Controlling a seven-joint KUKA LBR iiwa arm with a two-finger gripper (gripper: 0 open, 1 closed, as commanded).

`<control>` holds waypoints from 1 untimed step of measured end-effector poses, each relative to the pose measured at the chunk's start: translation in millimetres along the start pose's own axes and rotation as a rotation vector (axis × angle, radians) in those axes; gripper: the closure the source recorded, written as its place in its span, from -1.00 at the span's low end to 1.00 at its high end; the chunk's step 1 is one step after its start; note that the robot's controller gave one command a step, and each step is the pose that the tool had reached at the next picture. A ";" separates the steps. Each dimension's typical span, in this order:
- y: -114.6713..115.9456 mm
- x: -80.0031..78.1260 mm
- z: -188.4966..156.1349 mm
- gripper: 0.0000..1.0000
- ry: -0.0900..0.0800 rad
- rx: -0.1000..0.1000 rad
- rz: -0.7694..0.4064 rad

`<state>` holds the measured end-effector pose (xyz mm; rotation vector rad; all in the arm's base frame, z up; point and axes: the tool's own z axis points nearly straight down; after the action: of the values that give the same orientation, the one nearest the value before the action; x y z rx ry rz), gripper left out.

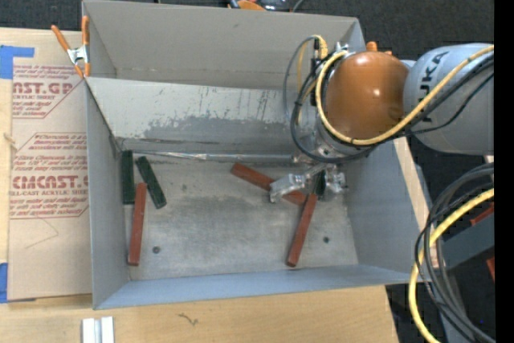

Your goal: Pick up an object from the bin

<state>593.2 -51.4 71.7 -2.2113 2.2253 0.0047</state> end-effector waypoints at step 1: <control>2.6 -21.8 1.4 -1.00 0.002 0.001 -0.144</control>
Offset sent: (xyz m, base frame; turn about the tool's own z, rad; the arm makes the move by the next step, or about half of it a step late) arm -0.0029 0.0202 -0.0017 -0.1461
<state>590.8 -29.5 70.4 -2.3663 2.0613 0.0009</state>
